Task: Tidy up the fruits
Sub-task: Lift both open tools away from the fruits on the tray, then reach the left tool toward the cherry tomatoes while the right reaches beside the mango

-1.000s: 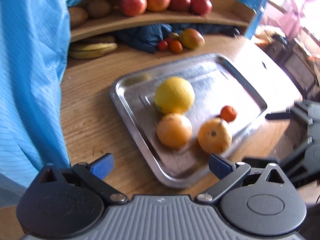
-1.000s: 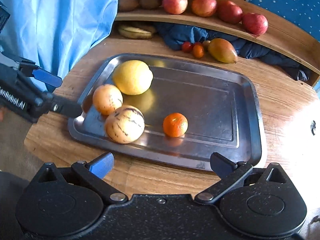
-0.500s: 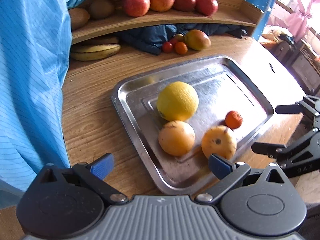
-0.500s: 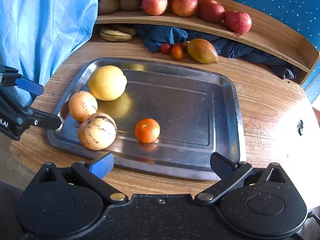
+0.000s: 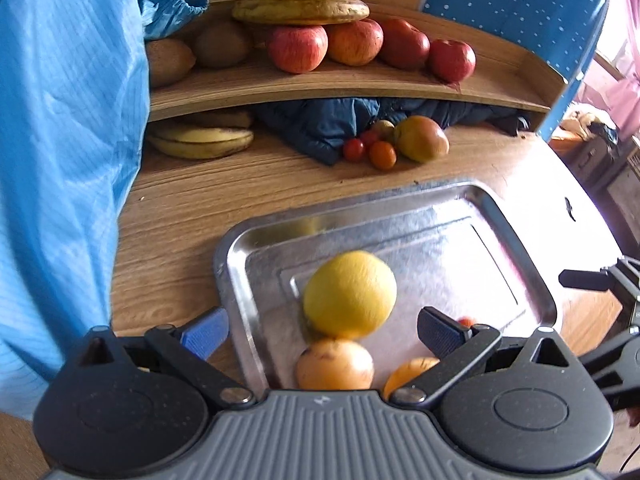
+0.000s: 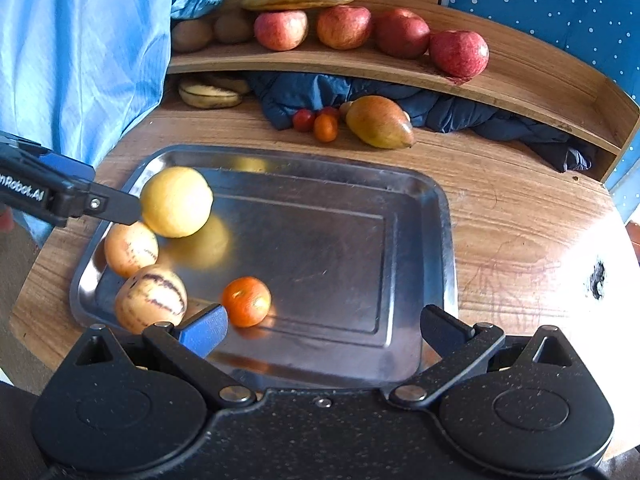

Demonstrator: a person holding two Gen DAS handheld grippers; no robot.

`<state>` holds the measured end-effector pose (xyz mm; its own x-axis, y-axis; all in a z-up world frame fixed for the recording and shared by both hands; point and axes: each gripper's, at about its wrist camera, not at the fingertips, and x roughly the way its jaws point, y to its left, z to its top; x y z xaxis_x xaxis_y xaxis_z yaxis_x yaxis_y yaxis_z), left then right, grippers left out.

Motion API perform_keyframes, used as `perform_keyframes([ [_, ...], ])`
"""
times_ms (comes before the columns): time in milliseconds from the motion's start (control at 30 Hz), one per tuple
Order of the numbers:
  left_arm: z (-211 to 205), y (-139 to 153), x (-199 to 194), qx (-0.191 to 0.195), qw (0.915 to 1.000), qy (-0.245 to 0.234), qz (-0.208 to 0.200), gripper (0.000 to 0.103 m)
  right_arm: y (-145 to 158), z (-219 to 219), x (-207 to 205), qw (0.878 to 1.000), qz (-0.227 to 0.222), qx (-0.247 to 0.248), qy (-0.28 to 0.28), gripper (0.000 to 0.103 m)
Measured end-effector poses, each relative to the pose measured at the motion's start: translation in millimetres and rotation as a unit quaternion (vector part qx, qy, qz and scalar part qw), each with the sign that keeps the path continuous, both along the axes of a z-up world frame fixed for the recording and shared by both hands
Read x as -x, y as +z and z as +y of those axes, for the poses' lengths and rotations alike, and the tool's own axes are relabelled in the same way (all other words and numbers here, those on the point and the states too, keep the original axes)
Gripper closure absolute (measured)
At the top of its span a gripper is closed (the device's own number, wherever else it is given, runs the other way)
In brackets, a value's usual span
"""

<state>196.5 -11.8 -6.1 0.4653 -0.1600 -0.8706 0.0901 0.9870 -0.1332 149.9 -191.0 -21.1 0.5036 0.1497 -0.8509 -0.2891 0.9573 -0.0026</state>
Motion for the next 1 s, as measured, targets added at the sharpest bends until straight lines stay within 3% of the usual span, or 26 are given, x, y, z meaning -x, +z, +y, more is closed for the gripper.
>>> perform_keyframes([
  [433,-31.9,-5.9,-42.0,-0.018,0.9984,0.055,-0.003,0.001,7.6,-18.8,-31.2,0.998,-0.035,-0.037,0.024,0.001],
  [633,-38.9,-6.2,-69.8,-0.011,0.9962,0.086,0.006,0.001,4.4,-21.3,-49.6,0.997,-0.033,-0.044,0.046,0.001],
  [833,-31.1,-6.1,-100.4,0.021,0.9878,0.152,0.025,0.001,-0.3,-22.2,-70.4,0.996,-0.029,-0.056,0.06,0.001],
  [1000,-26.6,-5.8,-121.1,0.033,0.9839,0.174,0.023,0.001,-1.5,-20.7,-91.7,0.994,-0.025,-0.08,0.075,0.001],
])
